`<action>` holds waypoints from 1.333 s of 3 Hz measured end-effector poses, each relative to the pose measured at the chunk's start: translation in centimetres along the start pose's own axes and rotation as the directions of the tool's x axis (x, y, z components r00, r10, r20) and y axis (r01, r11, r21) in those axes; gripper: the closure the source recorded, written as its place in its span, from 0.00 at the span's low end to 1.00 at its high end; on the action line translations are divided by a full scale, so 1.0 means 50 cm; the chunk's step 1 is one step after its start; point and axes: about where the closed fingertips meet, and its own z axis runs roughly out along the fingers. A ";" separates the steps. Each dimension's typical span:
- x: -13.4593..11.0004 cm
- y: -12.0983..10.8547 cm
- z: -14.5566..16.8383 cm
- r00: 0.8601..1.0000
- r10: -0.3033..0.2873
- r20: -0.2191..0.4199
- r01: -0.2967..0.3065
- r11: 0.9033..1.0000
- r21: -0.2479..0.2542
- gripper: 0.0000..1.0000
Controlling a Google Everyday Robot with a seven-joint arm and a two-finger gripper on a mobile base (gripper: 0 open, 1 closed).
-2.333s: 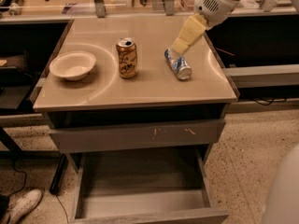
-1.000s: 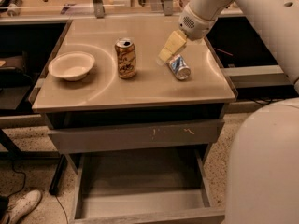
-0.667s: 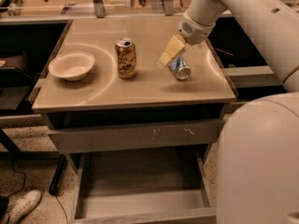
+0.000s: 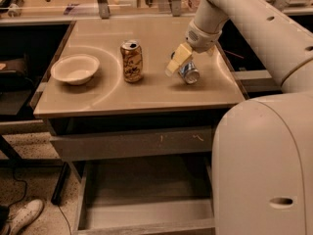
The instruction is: Place redbull can into middle drawer
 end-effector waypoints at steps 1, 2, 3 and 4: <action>0.004 -0.007 0.029 0.999 0.018 -0.030 -0.018 1.000 -0.003 0.00; 0.007 -0.009 0.047 0.999 0.023 -0.048 -0.024 1.000 -0.014 0.00; 0.007 -0.010 0.050 0.998 0.024 -0.051 -0.025 1.000 -0.016 0.12; 0.007 -0.010 0.050 0.998 0.024 -0.051 -0.025 1.000 -0.016 0.36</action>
Offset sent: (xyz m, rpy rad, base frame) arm 0.0029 -0.0049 -0.0265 -0.0215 0.0819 -0.0178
